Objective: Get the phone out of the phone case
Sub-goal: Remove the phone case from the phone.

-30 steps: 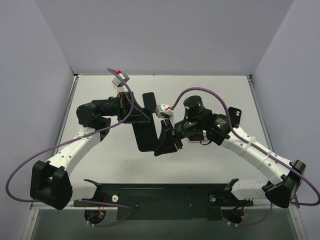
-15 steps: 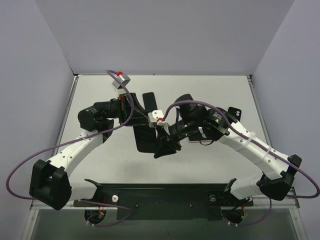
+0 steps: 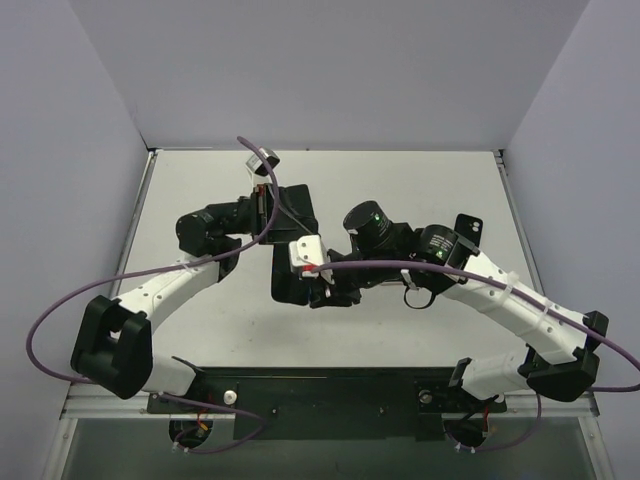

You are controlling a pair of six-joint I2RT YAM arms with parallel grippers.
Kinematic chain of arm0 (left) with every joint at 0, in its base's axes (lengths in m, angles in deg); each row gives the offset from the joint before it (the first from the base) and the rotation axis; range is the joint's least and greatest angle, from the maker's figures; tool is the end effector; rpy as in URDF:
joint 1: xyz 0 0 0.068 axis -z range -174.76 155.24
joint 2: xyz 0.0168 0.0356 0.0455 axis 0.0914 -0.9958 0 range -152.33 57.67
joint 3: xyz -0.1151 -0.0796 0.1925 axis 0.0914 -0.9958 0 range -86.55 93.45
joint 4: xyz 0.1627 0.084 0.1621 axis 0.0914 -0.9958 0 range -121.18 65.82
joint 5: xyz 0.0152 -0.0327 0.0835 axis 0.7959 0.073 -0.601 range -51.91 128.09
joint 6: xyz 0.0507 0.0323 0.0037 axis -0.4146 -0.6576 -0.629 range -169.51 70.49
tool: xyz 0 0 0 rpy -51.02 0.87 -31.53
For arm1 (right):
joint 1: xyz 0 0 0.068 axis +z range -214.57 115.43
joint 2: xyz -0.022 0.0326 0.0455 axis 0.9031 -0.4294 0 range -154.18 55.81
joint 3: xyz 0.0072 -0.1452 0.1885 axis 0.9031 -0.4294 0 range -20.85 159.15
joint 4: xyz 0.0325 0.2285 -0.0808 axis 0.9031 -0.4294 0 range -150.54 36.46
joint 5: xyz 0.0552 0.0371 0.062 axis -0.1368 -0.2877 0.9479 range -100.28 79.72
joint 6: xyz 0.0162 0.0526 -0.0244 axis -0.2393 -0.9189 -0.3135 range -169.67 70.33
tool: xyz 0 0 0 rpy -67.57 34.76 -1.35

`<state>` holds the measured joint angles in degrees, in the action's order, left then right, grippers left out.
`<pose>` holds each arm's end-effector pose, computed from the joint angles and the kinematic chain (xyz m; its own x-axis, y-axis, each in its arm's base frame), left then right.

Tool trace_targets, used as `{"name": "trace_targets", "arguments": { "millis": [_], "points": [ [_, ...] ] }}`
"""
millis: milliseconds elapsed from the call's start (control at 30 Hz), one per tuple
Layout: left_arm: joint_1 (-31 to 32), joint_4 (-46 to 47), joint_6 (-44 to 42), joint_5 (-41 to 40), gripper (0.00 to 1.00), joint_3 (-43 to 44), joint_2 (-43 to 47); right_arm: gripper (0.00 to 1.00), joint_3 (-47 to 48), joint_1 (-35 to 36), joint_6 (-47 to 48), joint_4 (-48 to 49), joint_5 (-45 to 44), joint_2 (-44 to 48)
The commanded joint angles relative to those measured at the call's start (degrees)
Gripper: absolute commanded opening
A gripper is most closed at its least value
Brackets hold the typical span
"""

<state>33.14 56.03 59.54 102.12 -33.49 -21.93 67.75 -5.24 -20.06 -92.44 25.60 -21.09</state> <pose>0.2146 -0.1590 0.3653 -0.8710 -0.0072 -0.4912 0.4524 -0.4013 -0.7964 0.1186 0.2509 0.3900 0.2729 -0.3245 -0.9057 -0.9523 -0.2248 -0.2064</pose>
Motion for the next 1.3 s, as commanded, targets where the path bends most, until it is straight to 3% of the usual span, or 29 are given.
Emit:
{"name": "trace_targets", "arguments": {
  "millis": [0,100,133,200,267,300,367,433,500,567,667,767,833,900,1133,1267],
  "points": [
    [3.30,13.49,12.85,-2.15,0.00,-1.82,-0.83,0.00,-2.35,-2.37,-4.17,33.11,-16.00,1.04],
    [2.60,12.27,12.50,-4.00,0.00,-2.78,0.05,0.00,-18.06,-3.87,-9.38,50.55,-31.36,5.26],
    [2.08,10.69,12.32,-4.78,0.00,-3.05,0.31,0.00,-20.54,-4.05,-9.91,57.20,-41.05,5.97],
    [0.85,7.36,10.92,-6.45,0.00,-4.45,1.45,0.00,-26.70,-4.22,-9.48,63.63,-51.10,7.55],
    [-0.73,2.88,8.64,-8.21,0.00,-6.29,2.95,0.00,-30.23,-4.48,-12.89,64.83,-55.03,9.40],
    [-1.26,1.03,6.19,-8.92,0.00,-7.43,4.08,0.01,-29.98,-5.53,-16.56,62.47,-53.91,10.45],
    [-3.81,-4.25,2.16,-10.59,0.00,-8.75,6.10,0.14,-28.23,-5.98,-21.57,55.09,-49.86,11.51],
    [-7.15,-10.74,-4.07,-13.40,0.00,-10.07,9.00,0.48,-28.21,-5.63,-25.62,49.28,-47.31,12.47],
    [-10.14,-19.36,-9.79,-19.52,0.00,-11.30,12.16,0.63,-29.79,-5.63,-32.45,46.11,-46.08,13.96],
    [-11.64,-24.81,-14.28,-25.14,0.00,-12.27,15.15,0.68,-32.43,-6.07,-40.62,45.22,-44.85,15.63],
    [-11.82,-27.02,-18.26,-32.20,0.00,-14.03,17.54,0.71,-38.13,-6.42,-52.69,51.26,-36.53,18.19],
    [-11.82,-24.05,-16.61,-36.86,0.00,-15.26,15.97,0.71,-42.62,-5.90,-65.50,60.84,-27.64,20.12],
    [-11.56,-20.54,-14.67,-39.05,0.00,-16.23,14.56,0.71,-46.05,-5.55,-72.97,75.74,-24.56,19.87],
    [-11.20,-19.39,-14.31,-40.99,0.00,-16.84,14.03,0.71,-47.29,-5.45,-78.61,84.36,-22.27,18.12],
    [-9.09,-20.70,-15.10,-43.99,0.00,-16.76,14.73,0.67,-45.27,-5.28,-83.21,91.54,-22.08,11.18],
    [-8.13,-20.88,-14.92,-44.96,0.00,-16.85,15.17,0.57,-45.00,-5.19,-84.53,94.61,-20.85,8.71]
  ]
}}
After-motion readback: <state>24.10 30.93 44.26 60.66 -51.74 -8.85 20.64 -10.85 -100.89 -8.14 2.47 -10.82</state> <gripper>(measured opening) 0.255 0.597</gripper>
